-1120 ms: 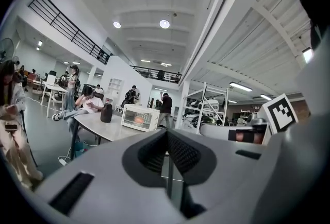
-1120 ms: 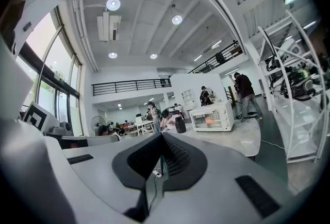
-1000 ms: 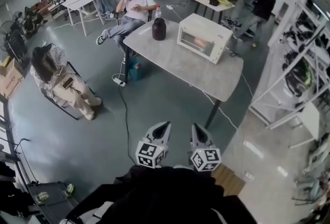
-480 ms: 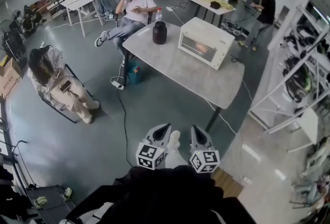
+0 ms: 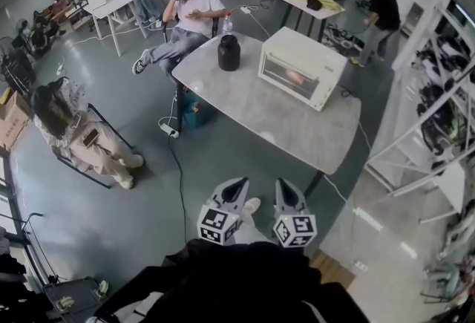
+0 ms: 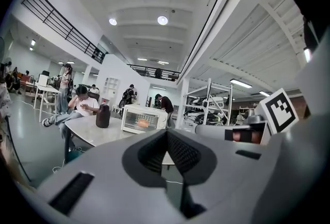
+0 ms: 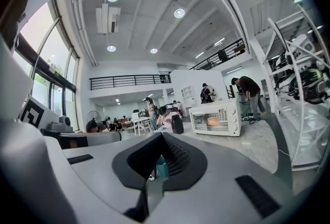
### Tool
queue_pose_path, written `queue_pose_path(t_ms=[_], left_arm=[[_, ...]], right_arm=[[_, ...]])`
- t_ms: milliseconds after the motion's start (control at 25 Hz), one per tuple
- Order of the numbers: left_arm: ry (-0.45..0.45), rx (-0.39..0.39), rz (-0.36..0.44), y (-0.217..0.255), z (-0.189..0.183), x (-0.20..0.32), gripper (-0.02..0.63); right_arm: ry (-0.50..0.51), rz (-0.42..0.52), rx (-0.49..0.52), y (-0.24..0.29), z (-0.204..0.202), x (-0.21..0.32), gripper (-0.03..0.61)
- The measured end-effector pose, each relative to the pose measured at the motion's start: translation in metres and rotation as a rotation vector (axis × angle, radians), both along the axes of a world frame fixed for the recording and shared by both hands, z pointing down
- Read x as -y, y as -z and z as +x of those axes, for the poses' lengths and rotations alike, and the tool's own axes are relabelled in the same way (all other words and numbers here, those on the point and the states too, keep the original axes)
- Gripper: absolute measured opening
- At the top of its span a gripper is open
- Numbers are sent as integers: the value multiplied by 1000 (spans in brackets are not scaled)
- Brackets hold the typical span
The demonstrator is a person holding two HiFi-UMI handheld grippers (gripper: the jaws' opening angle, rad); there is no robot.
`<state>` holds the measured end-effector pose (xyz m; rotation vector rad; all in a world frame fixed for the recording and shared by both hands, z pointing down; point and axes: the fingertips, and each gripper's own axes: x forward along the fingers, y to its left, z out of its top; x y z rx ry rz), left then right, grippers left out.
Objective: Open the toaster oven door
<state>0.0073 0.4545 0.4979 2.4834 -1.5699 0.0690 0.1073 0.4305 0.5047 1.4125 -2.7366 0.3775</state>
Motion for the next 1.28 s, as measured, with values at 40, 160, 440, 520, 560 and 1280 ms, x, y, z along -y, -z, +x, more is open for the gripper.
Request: queue_pose_path(t_ms=[40, 160, 440, 520, 560, 1280], left_arm=[[-3, -1, -2, -1, -2, 14, 3], [-8, -14, -15, -1, -6, 63, 3], [-22, -4, -22, 19, -13, 175, 3], [-32, 3, -32, 25, -14, 204, 3], [-37, 3, -30, 27, -14, 218, 3], [-103, 43, -29, 1, -20, 386, 3]], right_arm=[[-4, -2, -1, -2, -2, 16, 4], [-4, -11, 4, -4, -11, 65, 3], [-5, -28, 28, 13, -23, 178, 4], [-14, -26, 26, 16, -27, 206, 3], [-17, -24, 24, 18, -29, 219, 4], [-102, -62, 6, -2, -32, 376, 3]])
